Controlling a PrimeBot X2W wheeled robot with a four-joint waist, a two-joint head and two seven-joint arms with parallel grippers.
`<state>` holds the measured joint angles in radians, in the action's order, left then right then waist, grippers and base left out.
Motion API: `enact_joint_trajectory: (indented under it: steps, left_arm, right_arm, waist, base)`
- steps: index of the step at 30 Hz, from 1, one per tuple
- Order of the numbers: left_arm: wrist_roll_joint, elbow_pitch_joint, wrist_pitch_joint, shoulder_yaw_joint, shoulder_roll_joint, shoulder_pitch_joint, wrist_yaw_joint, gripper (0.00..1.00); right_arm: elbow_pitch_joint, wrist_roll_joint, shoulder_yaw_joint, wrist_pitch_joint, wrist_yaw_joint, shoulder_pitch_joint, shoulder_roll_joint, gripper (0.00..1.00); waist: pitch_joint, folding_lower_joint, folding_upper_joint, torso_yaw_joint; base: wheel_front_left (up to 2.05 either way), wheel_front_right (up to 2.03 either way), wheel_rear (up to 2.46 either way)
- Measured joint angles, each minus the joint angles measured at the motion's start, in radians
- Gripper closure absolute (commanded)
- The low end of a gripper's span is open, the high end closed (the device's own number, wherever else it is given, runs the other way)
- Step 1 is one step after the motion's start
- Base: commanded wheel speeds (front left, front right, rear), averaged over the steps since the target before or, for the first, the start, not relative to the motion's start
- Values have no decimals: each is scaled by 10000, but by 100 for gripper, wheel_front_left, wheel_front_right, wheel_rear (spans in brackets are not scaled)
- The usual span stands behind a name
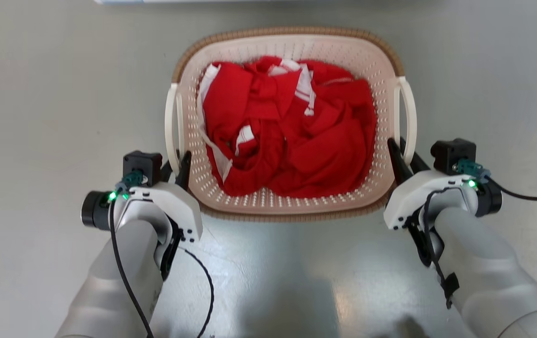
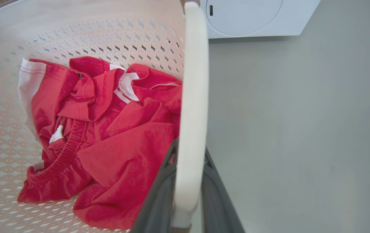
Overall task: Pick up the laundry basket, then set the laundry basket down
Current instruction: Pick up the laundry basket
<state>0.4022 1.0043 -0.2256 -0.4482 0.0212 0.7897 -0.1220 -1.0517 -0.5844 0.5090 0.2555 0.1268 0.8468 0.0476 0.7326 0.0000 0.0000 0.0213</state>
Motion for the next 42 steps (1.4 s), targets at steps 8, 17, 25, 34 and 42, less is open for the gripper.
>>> enact_joint_trajectory:
  steps: [8, 17, 25, 34, 42]
  left_arm:
    - [554, 552, 489, -489, -134, -466, -21, 100]
    - [1133, 872, 972, -1060, -236, -1241, -73, 100]
    - [1720, 1053, 1444, -1498, -280, -1859, -73, 100]
    - [2173, 1273, 1912, -1965, -322, -2605, -102, 100]
    - [2374, 1473, 2222, -2330, -351, -3200, -107, 100]
  right_arm:
    - [-654, -362, 431, 0, 8, -577, -86, 100]
    - [-1308, -984, 966, -65, 19, -1313, -203, 100]
    - [-1624, -1570, 1398, -516, 21, -1849, -303, 100]
    - [-1787, -2313, 1814, -1057, 65, -2702, -360, 100]
    - [-1837, -3108, 2196, -1584, 69, -3427, -418, 100]
  waist:
    - [-1232, 0, 0, 51]
    - [-2633, 0, 0, 89]
    - [-3834, 0, 0, 38]
    - [-5179, 0, 0, -32]
    - [-6397, 0, 0, -142]
  base:
    - [0, 0, 0]
    - [0, 0, 0]
    - [0, 0, 0]
    - [0, 0, 0]
    - [0, 0, 0]
